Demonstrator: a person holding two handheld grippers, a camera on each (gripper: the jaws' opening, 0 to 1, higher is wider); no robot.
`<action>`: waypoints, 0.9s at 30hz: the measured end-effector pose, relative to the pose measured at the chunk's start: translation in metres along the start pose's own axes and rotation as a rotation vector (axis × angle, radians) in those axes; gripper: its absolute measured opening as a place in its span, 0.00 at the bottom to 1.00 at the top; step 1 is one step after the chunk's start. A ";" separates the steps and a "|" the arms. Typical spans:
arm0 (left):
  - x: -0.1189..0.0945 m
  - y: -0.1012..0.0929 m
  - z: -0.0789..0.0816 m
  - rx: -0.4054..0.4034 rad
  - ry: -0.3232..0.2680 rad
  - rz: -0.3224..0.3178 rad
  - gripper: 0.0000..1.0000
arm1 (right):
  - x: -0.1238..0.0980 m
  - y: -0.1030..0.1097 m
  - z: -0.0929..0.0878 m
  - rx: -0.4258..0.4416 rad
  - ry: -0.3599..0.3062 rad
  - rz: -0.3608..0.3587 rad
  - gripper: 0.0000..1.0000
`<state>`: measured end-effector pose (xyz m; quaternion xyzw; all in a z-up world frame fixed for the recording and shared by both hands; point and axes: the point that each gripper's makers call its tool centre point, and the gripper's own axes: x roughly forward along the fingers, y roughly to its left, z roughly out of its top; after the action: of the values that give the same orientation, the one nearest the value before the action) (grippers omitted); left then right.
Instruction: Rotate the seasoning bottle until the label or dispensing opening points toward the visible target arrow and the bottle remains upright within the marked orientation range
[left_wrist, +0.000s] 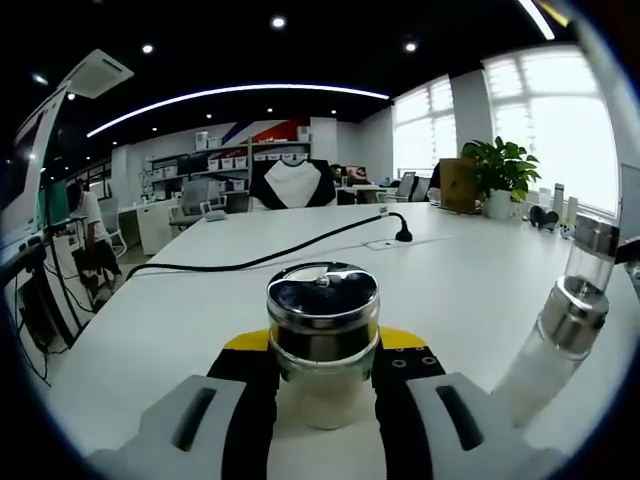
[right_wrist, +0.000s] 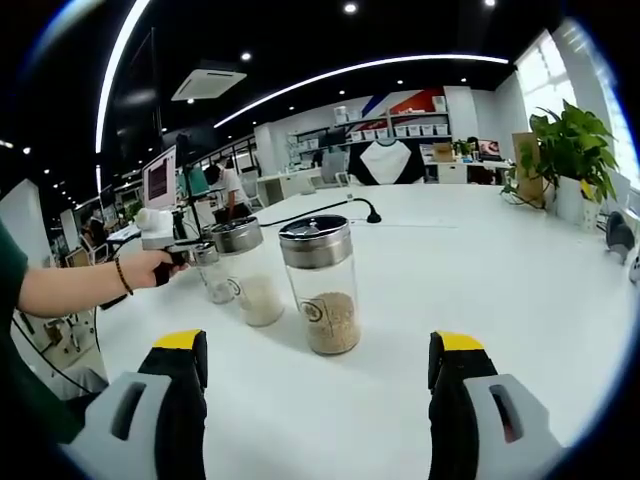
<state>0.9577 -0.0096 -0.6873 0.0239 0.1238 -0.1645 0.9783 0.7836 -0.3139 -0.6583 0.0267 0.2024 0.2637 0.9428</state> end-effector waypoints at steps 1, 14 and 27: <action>-0.003 -0.002 -0.001 -0.001 0.001 -0.005 0.38 | 0.000 0.000 0.000 -0.001 0.000 0.001 0.94; -0.033 -0.015 -0.007 0.004 -0.010 -0.027 0.38 | 0.000 0.004 0.003 0.000 -0.018 0.012 0.94; -0.057 -0.026 -0.017 -0.011 -0.021 -0.019 0.38 | 0.001 0.004 0.002 0.000 -0.014 0.012 0.94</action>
<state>0.8936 -0.0145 -0.6894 0.0158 0.1147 -0.1733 0.9780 0.7828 -0.3097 -0.6562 0.0299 0.1957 0.2693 0.9425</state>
